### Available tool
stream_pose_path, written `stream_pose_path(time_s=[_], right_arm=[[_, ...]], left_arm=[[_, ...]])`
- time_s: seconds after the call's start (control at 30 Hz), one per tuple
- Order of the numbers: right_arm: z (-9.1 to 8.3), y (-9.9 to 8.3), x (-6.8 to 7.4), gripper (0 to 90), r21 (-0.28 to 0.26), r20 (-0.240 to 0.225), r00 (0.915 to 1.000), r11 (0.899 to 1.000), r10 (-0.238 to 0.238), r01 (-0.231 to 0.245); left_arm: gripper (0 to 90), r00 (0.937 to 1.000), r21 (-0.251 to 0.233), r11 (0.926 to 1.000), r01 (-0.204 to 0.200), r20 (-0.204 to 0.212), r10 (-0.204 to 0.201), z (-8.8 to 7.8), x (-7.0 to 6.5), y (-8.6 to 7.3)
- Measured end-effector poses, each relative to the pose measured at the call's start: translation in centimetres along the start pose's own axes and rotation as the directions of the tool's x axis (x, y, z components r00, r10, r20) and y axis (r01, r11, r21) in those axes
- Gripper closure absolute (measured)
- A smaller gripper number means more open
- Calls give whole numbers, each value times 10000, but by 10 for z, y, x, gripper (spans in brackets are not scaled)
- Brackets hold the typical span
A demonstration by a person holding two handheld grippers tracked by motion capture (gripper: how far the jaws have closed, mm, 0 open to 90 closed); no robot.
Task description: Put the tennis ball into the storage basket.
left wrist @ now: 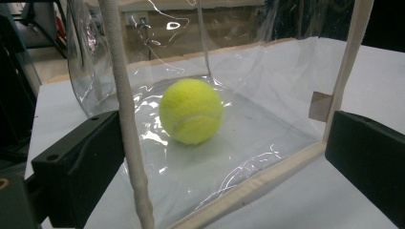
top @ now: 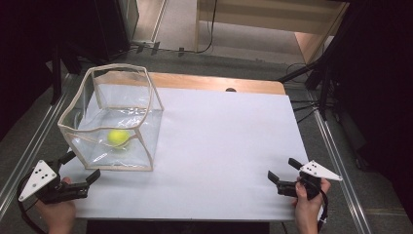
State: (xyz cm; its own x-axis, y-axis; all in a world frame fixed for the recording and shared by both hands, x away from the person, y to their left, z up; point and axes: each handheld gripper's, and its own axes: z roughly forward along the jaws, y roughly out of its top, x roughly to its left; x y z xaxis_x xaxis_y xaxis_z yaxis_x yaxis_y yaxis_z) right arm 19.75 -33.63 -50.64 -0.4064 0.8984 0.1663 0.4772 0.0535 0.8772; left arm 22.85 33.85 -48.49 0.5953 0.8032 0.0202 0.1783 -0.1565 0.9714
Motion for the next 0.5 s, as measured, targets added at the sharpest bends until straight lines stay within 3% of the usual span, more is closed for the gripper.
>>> stream_pose_path(time_s=[0.27,0.5], right_arm=[[-14,0,-8,0,-514,316,9993,9985,199,-183],[-12,-4,-6,0,-415,319,9990,9987,307,-294]], left_arm=[[1,10000,8,10000,-10,5,10,0,0,0],[1,10000,24,10000,38,3,-38,0,0,0]])
